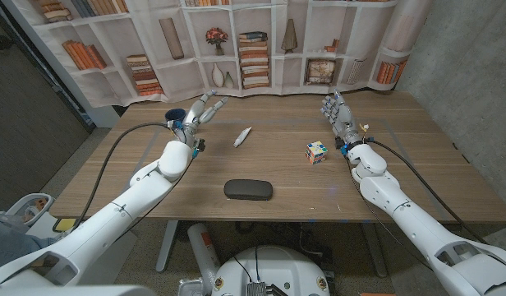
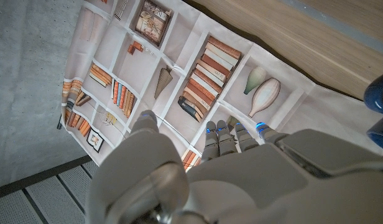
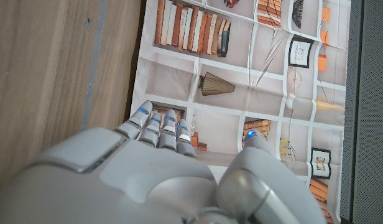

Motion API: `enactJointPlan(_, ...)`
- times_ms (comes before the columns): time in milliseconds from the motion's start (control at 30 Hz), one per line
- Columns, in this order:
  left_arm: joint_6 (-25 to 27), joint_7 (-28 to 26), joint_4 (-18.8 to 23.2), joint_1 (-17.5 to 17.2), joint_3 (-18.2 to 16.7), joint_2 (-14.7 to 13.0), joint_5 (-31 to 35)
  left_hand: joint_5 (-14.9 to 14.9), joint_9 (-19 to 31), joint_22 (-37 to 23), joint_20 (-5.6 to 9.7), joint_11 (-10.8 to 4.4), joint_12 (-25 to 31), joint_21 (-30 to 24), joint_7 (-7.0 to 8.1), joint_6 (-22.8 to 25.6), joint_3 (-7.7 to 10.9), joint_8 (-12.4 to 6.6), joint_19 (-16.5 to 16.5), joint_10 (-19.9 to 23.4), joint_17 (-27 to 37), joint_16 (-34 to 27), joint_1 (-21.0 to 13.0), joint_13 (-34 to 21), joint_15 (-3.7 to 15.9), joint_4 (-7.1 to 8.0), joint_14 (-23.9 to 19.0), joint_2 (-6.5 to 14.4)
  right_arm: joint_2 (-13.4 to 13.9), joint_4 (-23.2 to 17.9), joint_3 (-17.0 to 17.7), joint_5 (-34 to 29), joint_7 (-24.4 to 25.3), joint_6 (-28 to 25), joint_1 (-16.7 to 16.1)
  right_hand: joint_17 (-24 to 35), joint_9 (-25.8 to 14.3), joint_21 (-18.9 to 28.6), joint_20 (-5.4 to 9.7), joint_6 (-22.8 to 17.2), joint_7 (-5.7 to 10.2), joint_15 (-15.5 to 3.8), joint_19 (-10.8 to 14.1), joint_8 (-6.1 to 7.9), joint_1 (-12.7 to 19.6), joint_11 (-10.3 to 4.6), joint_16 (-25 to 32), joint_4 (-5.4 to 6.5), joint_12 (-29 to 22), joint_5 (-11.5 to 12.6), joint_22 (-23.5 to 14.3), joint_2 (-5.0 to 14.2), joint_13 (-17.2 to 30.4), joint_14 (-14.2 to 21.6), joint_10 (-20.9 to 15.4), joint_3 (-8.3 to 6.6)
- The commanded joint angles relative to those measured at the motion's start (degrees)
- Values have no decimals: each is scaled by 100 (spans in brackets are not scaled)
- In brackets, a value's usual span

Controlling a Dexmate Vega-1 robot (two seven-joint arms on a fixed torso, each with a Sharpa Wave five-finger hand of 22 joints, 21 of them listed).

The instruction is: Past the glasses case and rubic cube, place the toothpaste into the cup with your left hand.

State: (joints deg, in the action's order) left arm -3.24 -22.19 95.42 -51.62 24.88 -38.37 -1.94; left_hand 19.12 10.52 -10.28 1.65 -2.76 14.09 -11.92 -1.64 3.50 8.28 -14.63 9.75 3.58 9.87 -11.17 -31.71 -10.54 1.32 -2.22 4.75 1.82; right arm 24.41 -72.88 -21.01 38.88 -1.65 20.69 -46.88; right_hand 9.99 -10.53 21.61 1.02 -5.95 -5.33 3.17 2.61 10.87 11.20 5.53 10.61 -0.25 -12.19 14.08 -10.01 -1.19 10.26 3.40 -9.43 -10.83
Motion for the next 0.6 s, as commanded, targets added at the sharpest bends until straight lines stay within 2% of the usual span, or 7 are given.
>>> enactJointPlan(33,470,-339,351,-105,79,-93,545,26,18,-21,-24,-31,54,18,24,97,8,-32,548,99,16,-1,-94,-12,7,-66,-46,-19,5,-70,24,47,-28,29,-68,27,-13,-25,-10,-53,32,-4,52,49,49,-11,25,-29,-14,-26,-11,33,33,48,-76,-24)
enactJointPlan(200,733,-472,472,-124,132,-125,824,29,18,-23,-21,-77,52,15,28,161,7,-36,538,152,17,-5,-136,-13,38,-94,-88,-28,23,-123,32,58,-26,19,-97,27,-13,-36,-11,-60,33,-4,59,49,49,2,23,-31,-16,-29,-12,35,33,47,-84,-21)
enactJointPlan(300,694,-482,462,-138,109,-110,797,30,19,-24,-18,-63,53,15,35,167,5,-30,539,179,17,-14,-150,-13,33,-102,-123,-32,31,-151,35,61,-18,13,-112,28,-13,-45,-11,-59,33,-5,62,47,49,-1,23,-33,-15,-31,-13,38,33,50,-83,-20)
enactJointPlan(600,1145,-548,586,-65,255,-151,1210,35,20,-26,-19,-57,50,1,41,237,1,-31,501,245,18,-14,-192,-13,49,-129,-166,-41,43,-200,35,61,0,-11,-120,28,-13,-67,-15,-73,21,0,72,48,49,6,21,-37,-16,-37,-14,43,33,53,-91,-15)
